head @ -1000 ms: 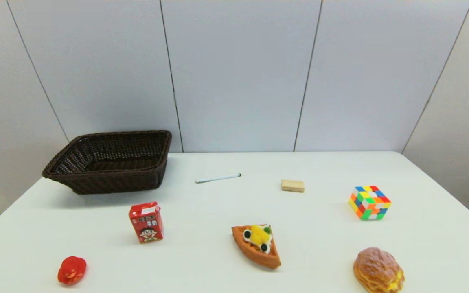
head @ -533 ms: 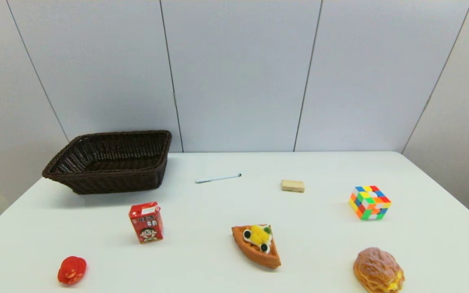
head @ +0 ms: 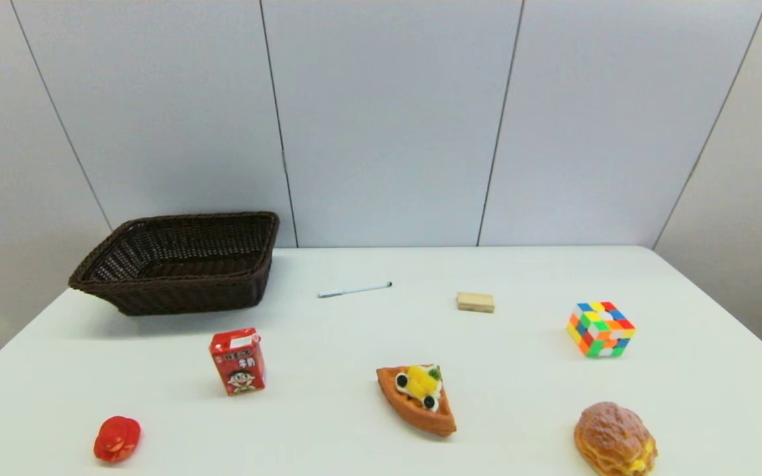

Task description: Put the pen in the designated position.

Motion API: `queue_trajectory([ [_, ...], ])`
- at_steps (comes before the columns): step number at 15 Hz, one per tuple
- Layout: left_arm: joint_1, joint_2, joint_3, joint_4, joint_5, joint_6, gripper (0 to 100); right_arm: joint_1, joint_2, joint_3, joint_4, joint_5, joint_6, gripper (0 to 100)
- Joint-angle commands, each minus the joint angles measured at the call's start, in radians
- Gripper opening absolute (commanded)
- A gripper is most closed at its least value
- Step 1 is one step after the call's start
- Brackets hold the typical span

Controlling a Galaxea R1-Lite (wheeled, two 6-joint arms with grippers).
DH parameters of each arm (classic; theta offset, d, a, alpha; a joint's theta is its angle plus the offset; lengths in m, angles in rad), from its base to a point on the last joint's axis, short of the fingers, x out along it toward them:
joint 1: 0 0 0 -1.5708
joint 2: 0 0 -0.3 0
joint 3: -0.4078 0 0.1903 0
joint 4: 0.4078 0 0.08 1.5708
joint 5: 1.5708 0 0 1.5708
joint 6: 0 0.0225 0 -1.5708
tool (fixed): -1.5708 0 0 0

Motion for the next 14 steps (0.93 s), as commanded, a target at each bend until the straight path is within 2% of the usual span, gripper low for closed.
queue_trajectory([
  [1, -0.038, 0.342, -0.296, 0.058, -0.006, 0.052, 100, 0.000, 0.000, 0.000, 0.000, 0.000, -0.001, 100],
  [4, -0.168, 0.701, -0.642, 0.192, -0.003, 0.087, 100, 0.000, 0.000, 0.000, 0.000, 0.000, -0.001, 100],
  [8, -0.379, 1.123, -0.925, 0.219, -0.005, 0.096, 100, 0.000, 0.000, 0.000, 0.000, 0.000, 0.000, 100],
  [11, -0.491, 1.338, -1.101, 0.265, -0.008, 0.105, 100, 0.000, 0.000, 0.000, 0.000, 0.000, 0.000, 100],
  [12, -0.518, 1.407, -1.153, 0.278, -0.015, 0.127, 100, 0.000, 0.000, 0.000, 0.000, 0.000, 0.000, 100],
  [14, -0.535, 1.540, -1.279, 0.341, -0.094, 0.220, 100, 0.000, 0.000, 0.000, 0.000, 0.000, -0.001, 100],
])
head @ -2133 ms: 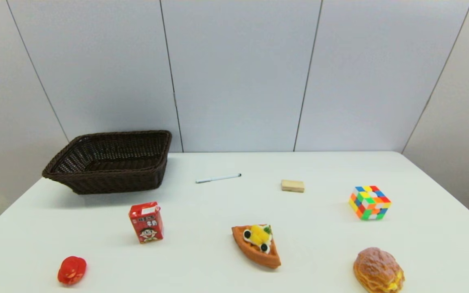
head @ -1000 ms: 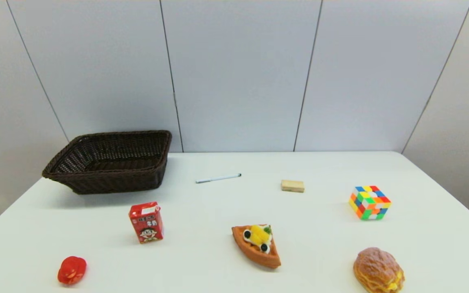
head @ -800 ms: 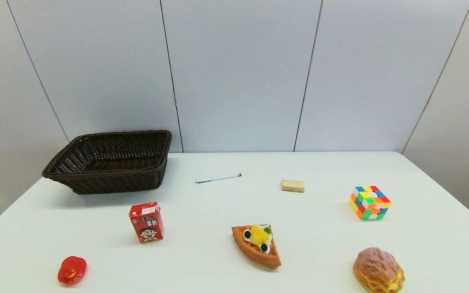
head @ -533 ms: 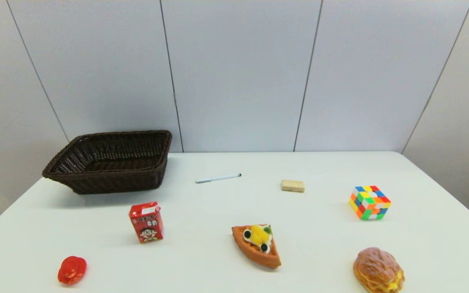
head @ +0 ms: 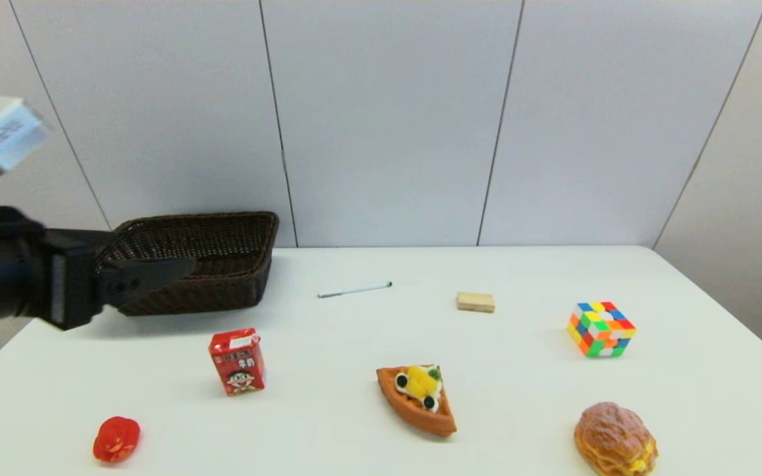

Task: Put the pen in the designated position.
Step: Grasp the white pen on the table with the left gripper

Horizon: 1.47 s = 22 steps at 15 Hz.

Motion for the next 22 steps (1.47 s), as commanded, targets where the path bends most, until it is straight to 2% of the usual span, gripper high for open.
queue_trajectory([
  [1, -0.124, 0.432, -0.338, 0.153, -0.130, 0.164, 100, 0.000, 0.000, 0.000, -0.001, 0.000, 0.000, 100],
  [3, -0.126, 0.526, -0.448, 0.254, -0.192, 0.268, 100, 0.000, 0.000, 0.000, -0.001, 0.000, 0.000, 100],
  [6, -0.106, 0.639, -0.528, 0.328, -0.248, 0.432, 100, 0.000, 0.000, 0.000, -0.001, 0.000, -0.001, 100],
  [11, -0.029, 0.837, -0.595, 0.336, -0.351, 0.647, 100, 0.000, 0.000, 0.000, -0.001, 0.000, 0.000, 100],
  [15, 0.012, 0.934, -0.729, 0.378, -0.371, 0.790, 100, 0.000, 0.000, 0.000, -0.001, 0.000, -0.001, 100],
  [17, 0.032, 0.945, -0.763, 0.431, -0.406, 0.840, 100, 0.000, 0.000, 0.000, -0.001, 0.000, 0.000, 100],
  [22, 0.034, 0.954, -0.766, 0.429, -0.410, 0.852, 100, 0.000, 0.000, 0.000, -0.001, 0.000, -0.001, 100],
])
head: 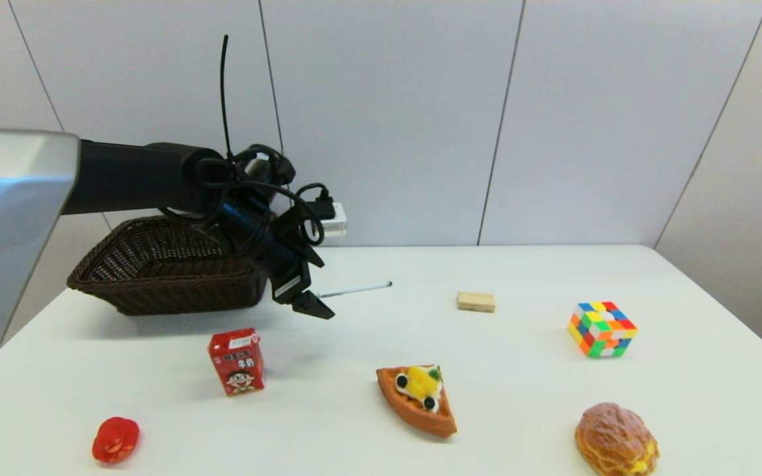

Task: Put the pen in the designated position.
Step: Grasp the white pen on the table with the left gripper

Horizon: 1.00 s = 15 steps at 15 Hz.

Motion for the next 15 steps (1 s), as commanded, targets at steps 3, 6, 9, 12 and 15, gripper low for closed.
queue_trajectory([
  [3, 0.003, 0.039, -0.060, -0.021, -0.001, -0.004, 100, 0.000, 0.000, 0.000, 0.000, 0.000, 0.000, 100],
  [6, 0.003, 0.065, -0.148, -0.022, -0.001, -0.007, 100, 0.000, 0.000, 0.000, 0.000, 0.000, -0.002, 100],
  [9, -0.008, 0.139, -0.206, -0.055, -0.010, -0.009, 100, 0.000, 0.000, 0.000, 0.000, 0.000, -0.002, 100],
  [12, -0.016, 0.203, -0.206, -0.111, -0.026, -0.046, 100, 0.000, 0.000, 0.000, 0.000, 0.000, 0.000, 100],
  [15, -0.014, 0.241, -0.206, -0.130, -0.026, -0.046, 100, 0.000, 0.000, 0.000, 0.000, 0.000, 0.000, 100],
])
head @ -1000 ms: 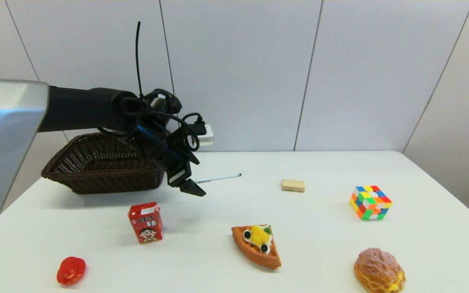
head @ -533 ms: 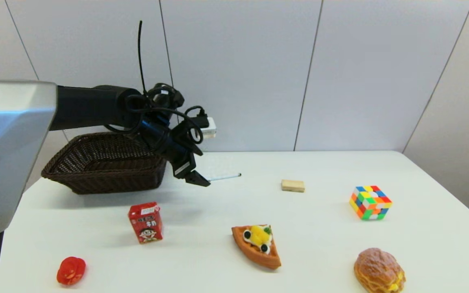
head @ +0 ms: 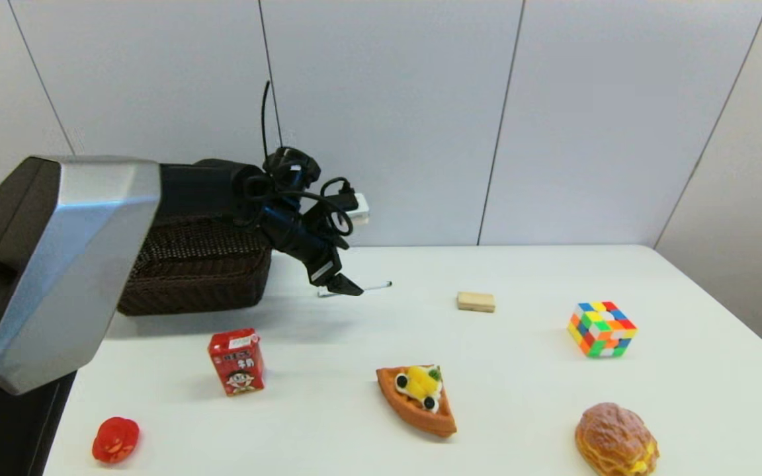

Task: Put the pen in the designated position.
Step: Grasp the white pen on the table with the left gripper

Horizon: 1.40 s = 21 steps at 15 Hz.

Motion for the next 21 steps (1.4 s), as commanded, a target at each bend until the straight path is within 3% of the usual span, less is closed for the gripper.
queue_trajectory([
  [1, 0.001, 0.061, -0.001, -0.012, -0.001, 0.005, 100, 0.000, 0.000, 0.000, 0.000, 0.000, -0.002, 100],
  [21, 0.024, 0.152, -0.001, -0.291, -0.090, -0.108, 100, 0.000, 0.000, 0.000, 0.000, 0.000, -0.002, 100],
])
